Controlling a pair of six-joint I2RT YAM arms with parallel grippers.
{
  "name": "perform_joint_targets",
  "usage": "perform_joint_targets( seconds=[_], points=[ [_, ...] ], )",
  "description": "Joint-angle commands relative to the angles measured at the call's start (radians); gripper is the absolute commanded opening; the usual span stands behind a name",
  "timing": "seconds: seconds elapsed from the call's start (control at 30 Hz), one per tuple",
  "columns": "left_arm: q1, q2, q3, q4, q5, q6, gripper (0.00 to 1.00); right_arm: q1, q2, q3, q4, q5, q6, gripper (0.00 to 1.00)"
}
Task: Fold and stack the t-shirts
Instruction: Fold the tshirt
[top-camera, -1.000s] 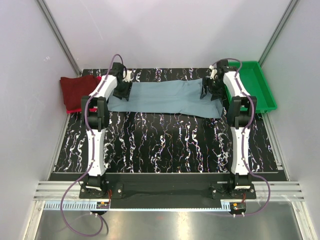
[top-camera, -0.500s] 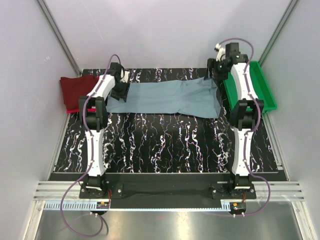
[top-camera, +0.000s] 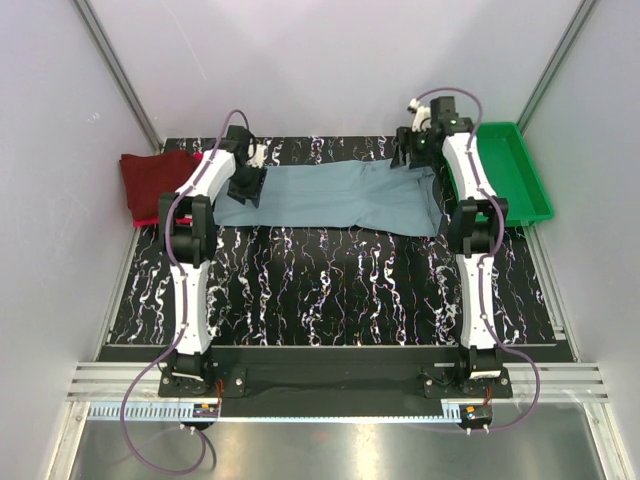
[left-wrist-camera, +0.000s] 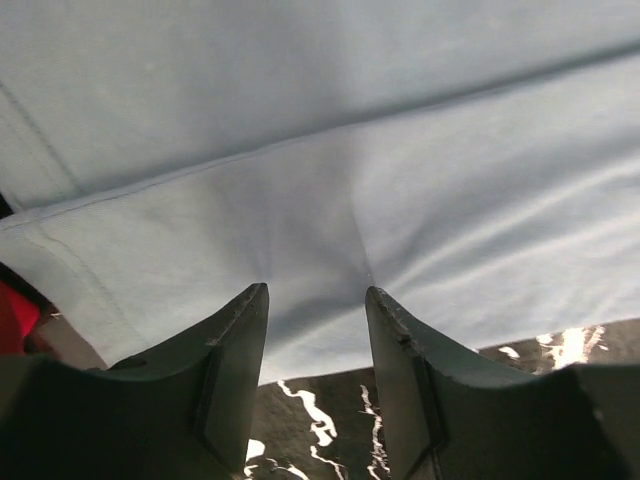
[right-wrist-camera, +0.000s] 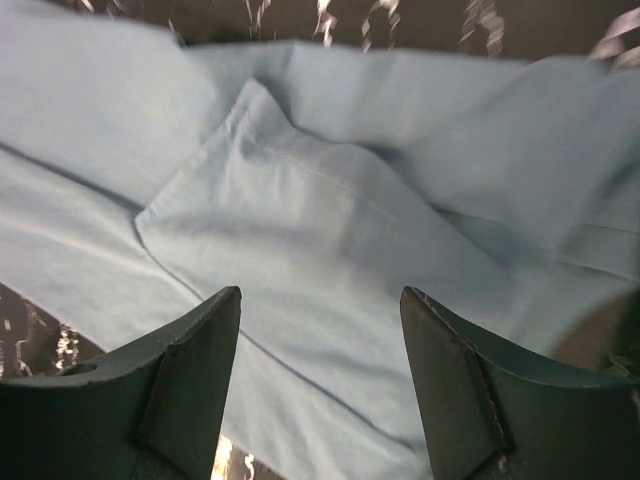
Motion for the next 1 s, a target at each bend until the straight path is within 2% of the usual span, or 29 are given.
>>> perform_joint_targets(
  seconds=[0.0, 0.3, 0.57, 0.97],
  points=[
    [-0.022, -0.088, -0.014, 0.006, 0.022, -0.003, 0.49, 0.039, 0.019, 0.069, 0.002, -0.006, -0.016, 0.72],
    [-0.051, -0.106, -0.056, 0.004, 0.058, -0.011, 0.49, 0.065, 0.054, 0.076, 0.019, 0.008, -0.019, 0.73],
    [-0.076, -0.117, -0.069, 0.001, 0.087, -0.020, 0.49, 0.065, 0.053, 0.116, 0.088, 0.093, -0.036, 0.73],
    [-0.105, -0.161, -0.128, 0.003, 0.076, -0.010, 0.49, 0.024, 0.180, 0.141, 0.091, 0.115, -0.032, 0.72]
  ],
)
